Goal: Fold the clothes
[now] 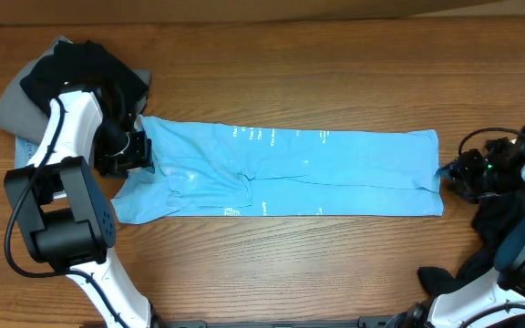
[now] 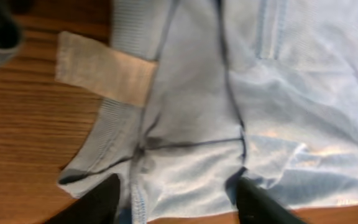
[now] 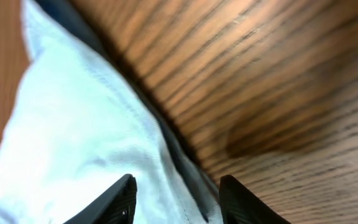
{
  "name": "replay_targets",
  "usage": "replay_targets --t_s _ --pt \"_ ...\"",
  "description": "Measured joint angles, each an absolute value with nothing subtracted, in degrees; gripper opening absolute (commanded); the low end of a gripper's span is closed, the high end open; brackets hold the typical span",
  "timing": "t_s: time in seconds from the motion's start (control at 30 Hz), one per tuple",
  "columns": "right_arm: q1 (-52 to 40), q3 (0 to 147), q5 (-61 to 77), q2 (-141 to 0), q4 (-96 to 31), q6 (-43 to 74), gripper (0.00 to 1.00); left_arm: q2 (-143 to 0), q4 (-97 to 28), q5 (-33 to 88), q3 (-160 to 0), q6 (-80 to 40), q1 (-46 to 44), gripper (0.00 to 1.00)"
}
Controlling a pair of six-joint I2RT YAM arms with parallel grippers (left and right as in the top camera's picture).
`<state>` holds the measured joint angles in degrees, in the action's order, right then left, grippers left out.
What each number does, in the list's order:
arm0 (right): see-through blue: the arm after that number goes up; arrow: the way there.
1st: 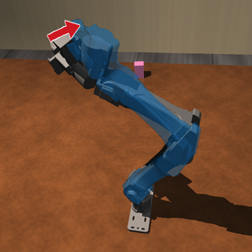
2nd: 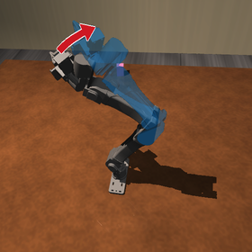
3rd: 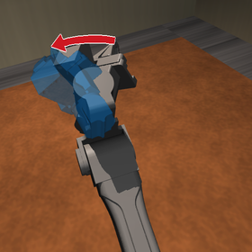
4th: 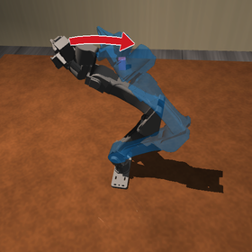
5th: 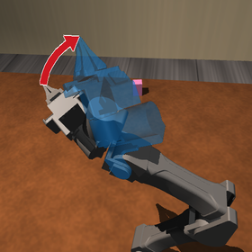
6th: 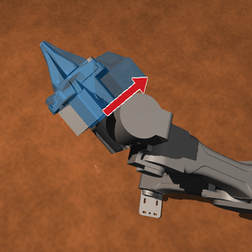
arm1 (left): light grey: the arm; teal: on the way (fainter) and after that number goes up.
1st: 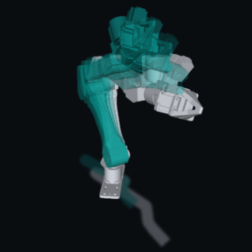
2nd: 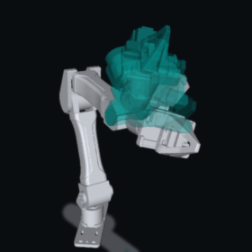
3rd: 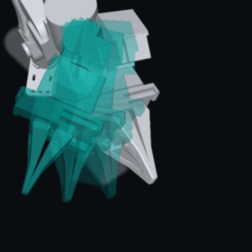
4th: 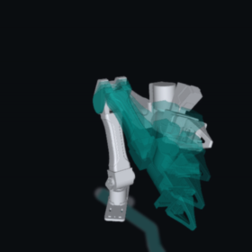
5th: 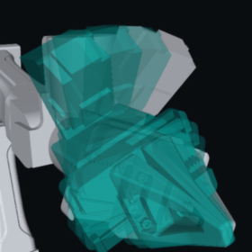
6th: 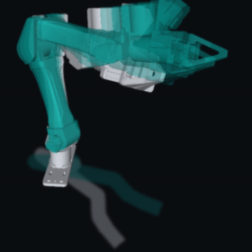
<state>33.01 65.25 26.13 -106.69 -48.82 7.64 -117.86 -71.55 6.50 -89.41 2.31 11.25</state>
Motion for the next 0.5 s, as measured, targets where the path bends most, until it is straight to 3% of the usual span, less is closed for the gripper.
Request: replay_targets --t_s 0.2,0.5 --pt "33.3 65.3 29.9 -106.7 -49.1 5.6 0.48 -117.9 -74.0 7.2 -89.4 3.4 11.2 0.55" --pt "33.3 65.3 31.1 -106.7 -49.1 4.9 0.49 -117.9 -64.4 7.9 -85.0 3.1 11.2 0.49"
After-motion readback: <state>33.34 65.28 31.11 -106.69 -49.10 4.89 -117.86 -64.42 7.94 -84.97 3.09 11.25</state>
